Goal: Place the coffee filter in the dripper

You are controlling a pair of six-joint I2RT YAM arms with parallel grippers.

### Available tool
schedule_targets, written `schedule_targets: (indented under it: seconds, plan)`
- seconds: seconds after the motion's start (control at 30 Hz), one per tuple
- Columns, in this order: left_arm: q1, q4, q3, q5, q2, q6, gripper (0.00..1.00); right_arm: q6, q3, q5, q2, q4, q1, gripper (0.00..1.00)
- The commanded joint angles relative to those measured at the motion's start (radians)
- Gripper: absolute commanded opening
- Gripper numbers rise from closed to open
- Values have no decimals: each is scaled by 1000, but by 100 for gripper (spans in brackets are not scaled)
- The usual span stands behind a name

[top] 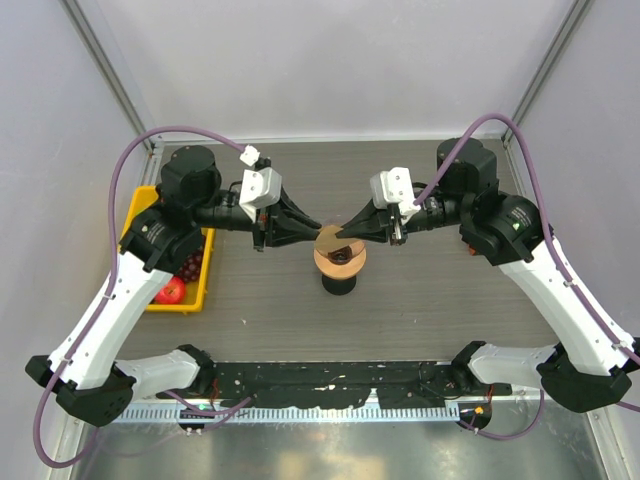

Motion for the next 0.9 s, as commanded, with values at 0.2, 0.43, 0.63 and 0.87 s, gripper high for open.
schedule_targets:
  seconds: [0.2,0.43,0.63,0.87]
  plan:
    - [-13,44,-17,-66,-19,-31,36,11,31,14,-2,56,13,5]
    - [-14,79,-37,-81,-12,-54,32,46,22,6,-10,99,16,5]
    - [-14,200,-106,-58,-32,-127,37,113,10,25,-19,186,16,5]
    - [-11,362,-193,-75,-55,-251,40,183,7,36,-31,280,16,5]
